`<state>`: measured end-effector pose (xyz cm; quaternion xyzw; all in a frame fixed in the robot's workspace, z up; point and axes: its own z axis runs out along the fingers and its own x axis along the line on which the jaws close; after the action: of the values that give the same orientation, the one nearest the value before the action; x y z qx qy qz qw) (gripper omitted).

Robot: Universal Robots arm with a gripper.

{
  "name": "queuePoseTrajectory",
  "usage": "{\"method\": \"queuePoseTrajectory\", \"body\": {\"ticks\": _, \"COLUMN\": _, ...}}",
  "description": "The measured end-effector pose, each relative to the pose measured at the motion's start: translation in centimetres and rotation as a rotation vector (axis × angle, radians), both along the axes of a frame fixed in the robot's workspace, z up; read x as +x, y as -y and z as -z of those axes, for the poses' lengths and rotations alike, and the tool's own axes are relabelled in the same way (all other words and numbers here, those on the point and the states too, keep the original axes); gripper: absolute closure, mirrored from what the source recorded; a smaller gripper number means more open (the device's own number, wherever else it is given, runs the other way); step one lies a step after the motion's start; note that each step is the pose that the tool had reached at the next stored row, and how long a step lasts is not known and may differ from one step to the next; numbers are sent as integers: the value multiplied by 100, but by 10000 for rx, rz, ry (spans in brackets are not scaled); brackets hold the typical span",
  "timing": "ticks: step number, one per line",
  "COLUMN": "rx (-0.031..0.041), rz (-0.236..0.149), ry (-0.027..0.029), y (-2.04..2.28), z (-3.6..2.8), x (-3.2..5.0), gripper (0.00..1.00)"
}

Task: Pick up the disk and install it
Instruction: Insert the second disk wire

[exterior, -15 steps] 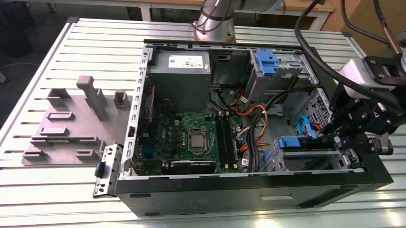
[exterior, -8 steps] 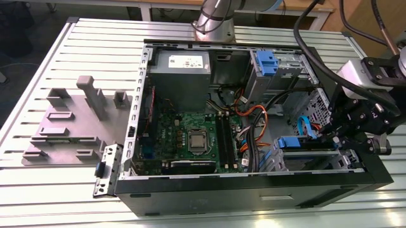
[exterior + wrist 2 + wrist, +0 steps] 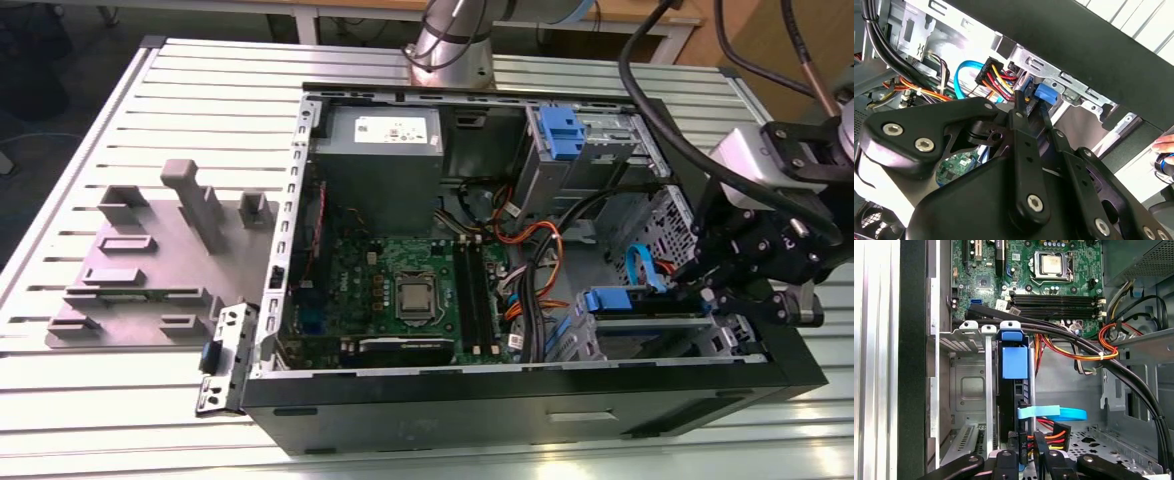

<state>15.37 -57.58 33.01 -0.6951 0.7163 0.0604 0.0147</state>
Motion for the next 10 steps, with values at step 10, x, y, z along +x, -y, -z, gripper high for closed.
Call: {"method": "queuePoseTrajectory", "body": {"ticks": 10, "rx": -2, "rz": 1, "ry": -1, "y": 0, "z": -1, "x": 12, "gripper": 74}}
